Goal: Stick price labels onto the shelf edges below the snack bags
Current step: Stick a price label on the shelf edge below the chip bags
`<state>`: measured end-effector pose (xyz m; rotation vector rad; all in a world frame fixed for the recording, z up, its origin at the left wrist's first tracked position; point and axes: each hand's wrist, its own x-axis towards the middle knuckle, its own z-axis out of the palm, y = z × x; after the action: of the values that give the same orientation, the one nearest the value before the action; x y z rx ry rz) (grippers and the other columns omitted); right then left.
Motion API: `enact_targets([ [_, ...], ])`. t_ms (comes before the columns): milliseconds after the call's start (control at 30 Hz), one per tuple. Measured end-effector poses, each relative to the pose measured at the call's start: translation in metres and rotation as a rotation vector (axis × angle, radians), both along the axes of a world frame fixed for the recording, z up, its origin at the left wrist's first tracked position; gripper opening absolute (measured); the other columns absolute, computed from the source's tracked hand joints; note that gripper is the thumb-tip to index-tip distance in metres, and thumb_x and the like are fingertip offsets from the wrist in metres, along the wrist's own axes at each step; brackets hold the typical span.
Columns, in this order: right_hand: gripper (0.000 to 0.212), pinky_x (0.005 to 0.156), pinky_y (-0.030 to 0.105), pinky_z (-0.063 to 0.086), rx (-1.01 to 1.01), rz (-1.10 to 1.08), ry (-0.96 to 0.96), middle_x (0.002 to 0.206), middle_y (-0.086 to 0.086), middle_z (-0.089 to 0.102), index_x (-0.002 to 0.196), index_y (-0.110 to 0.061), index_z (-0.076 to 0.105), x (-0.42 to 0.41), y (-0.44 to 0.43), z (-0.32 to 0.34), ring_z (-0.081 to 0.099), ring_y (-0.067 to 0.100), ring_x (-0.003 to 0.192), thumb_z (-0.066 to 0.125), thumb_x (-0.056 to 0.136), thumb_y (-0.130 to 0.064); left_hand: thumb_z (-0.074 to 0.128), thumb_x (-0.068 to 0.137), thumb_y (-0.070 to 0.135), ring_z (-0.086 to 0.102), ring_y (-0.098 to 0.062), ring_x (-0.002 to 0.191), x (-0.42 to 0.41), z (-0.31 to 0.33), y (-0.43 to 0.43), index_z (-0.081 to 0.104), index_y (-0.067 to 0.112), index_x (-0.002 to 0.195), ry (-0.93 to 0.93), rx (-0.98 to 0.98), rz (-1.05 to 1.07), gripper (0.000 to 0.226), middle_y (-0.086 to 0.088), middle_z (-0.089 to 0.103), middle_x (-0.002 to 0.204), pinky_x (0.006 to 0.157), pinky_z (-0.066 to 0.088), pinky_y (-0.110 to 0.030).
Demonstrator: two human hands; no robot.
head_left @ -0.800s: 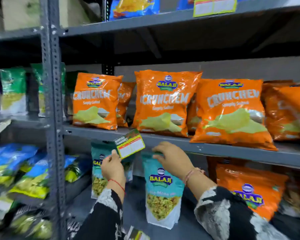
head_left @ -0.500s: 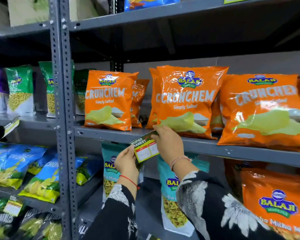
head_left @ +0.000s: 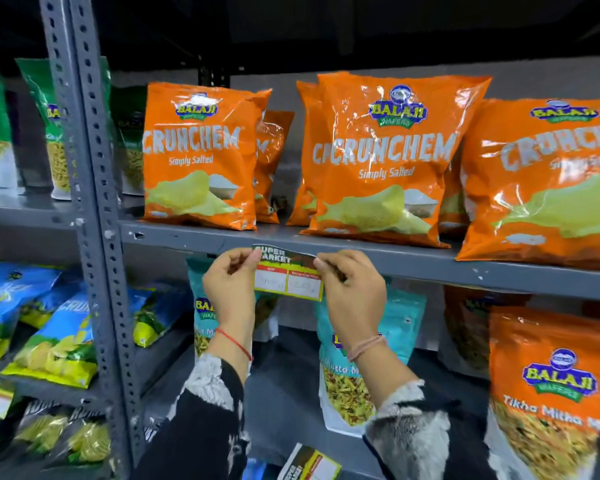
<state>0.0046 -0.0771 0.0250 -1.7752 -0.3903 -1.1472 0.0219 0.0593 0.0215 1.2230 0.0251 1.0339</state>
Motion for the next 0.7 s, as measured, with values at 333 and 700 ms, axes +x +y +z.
enact_targets([
  [333, 0.01, 0.052, 0.027, 0.037, -0.043, -0.163, 0.014, 0.079, 0.006, 0.066, 0.073, -0.014, 0.07, 0.009, 0.007, 0.012, 0.061, 0.023, 0.07, 0.068, 0.079, -0.021, 0.071, 0.072, 0.014, 0.057, -0.022, 0.068, 0.019, 0.006, 0.005, 0.064, 0.012, 0.067, 0.046, 0.047, 0.043, 0.008, -0.005, 0.061, 0.064, 0.068, 0.049, -0.036],
  [700, 0.031, 0.06, 0.04, 0.052, -0.367, -0.397, -0.254, 0.111, 0.02, 0.054, 0.099, -0.01, 0.05, -0.017, -0.019, -0.028, 0.06, 0.037, 0.088, 0.069, 0.076, -0.012, 0.07, 0.07, 0.041, 0.048, -0.036, 0.103, 0.006, -0.046, 0.011, 0.049, 0.001, 0.098, 0.319, 0.131, 0.474, 0.054, -0.023, 0.054, 0.105, 0.083, 0.035, -0.039],
])
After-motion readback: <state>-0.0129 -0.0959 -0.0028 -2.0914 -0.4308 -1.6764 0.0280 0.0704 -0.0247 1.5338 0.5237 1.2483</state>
